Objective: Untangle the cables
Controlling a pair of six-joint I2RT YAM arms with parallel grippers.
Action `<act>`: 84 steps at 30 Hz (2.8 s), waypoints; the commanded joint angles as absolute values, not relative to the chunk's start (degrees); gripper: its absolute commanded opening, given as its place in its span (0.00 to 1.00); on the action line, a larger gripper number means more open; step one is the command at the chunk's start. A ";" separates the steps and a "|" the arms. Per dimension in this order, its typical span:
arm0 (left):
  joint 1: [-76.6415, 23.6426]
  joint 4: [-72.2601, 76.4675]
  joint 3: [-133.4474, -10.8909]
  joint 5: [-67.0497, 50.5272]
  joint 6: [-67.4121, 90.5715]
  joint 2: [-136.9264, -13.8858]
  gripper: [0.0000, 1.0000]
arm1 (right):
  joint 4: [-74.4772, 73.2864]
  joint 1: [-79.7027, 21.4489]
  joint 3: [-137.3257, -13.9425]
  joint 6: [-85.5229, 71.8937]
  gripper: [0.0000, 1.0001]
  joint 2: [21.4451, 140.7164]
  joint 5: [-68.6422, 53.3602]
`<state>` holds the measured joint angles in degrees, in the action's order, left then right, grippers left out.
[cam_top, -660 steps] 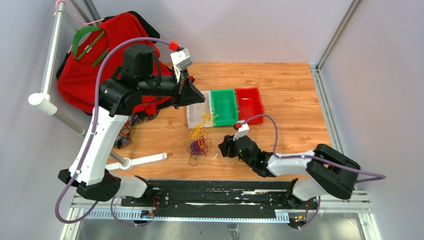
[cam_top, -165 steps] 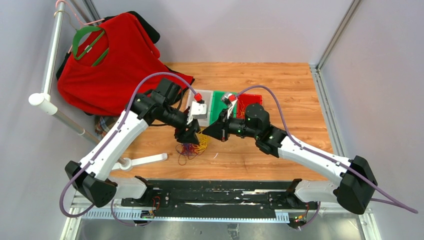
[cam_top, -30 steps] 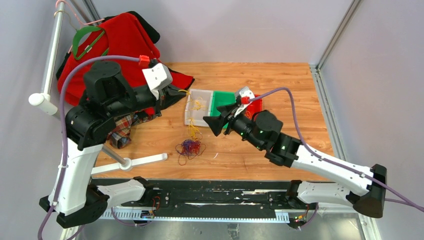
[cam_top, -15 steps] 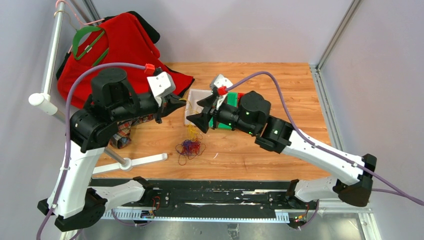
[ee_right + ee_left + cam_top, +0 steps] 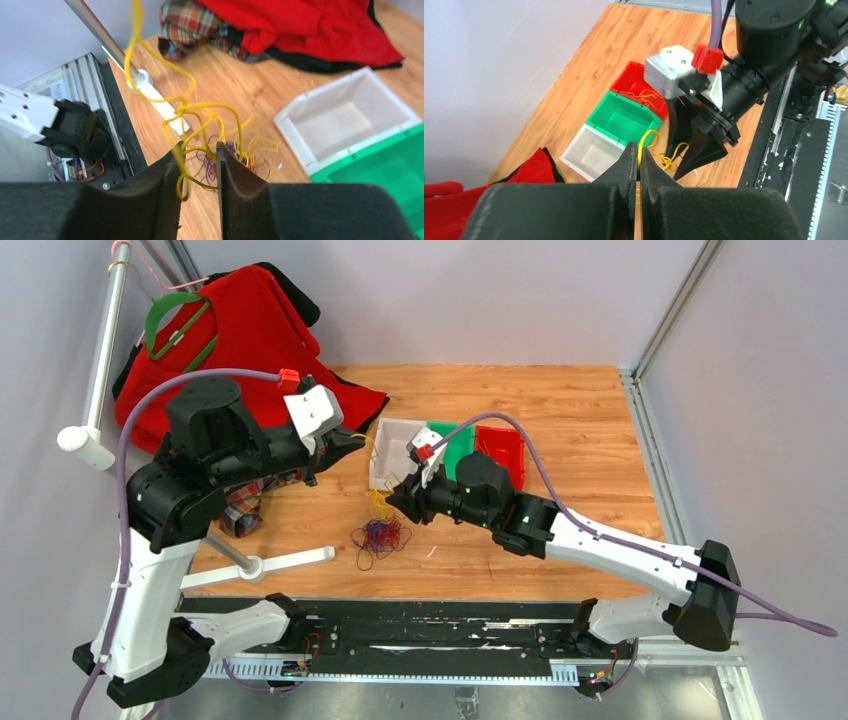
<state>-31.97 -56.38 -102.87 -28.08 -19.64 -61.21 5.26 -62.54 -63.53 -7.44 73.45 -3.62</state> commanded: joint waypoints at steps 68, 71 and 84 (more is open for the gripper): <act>-31.99 -55.92 -123.86 -22.22 -26.03 -65.30 0.00 | 29.13 -54.67 -44.12 -22.09 0.28 79.06 -2.08; -32.01 -55.94 -125.42 -22.40 -25.92 -65.95 0.00 | 27.96 -54.76 -44.56 -20.85 0.44 74.99 -3.68; -32.04 -55.60 -134.74 -24.74 -25.41 -69.47 0.00 | 14.40 -58.15 -62.05 -11.98 0.68 76.47 -17.16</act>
<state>-31.97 -57.12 -132.46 -23.81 -25.32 -69.01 19.40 -56.07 -58.06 -16.53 74.52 -14.37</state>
